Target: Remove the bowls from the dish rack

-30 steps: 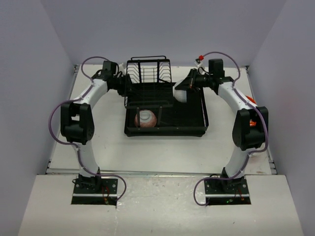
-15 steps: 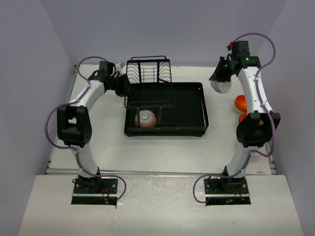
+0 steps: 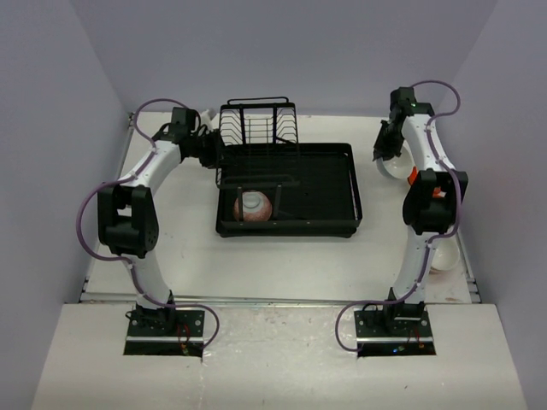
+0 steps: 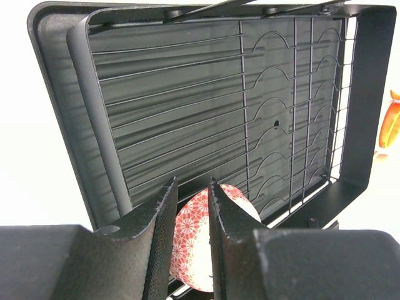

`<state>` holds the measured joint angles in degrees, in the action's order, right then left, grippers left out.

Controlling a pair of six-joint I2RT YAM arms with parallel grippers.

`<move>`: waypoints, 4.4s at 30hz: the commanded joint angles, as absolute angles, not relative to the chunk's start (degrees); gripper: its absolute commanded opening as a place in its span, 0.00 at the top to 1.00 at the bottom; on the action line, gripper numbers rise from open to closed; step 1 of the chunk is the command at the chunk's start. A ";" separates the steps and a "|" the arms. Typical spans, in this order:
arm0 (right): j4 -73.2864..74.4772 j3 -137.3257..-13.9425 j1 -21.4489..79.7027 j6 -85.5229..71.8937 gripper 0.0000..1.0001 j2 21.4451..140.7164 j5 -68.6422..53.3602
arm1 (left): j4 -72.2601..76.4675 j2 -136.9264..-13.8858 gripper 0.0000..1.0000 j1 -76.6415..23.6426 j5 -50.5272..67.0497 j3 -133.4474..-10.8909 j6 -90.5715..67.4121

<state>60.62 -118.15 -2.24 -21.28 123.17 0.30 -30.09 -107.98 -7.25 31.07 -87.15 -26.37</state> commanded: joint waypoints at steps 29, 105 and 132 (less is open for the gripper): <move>50.36 -89.91 3.95 -20.13 0.87 112.33 10.73 | -31.29 -108.10 0.78 -5.80 31.73 -91.14 -24.52; 47.55 -95.27 19.60 -29.80 1.00 104.85 -29.62 | -27.33 -97.64 1.00 -16.79 29.09 -67.49 -29.53; 32.61 -83.85 20.39 -32.08 0.08 108.20 -47.38 | -26.89 -106.09 1.00 -18.02 37.27 -75.32 -27.51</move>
<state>36.07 -84.68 19.94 -30.48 108.64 -43.62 -28.29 -107.07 -16.62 35.20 -73.06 -28.93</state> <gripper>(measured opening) 0.917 0.002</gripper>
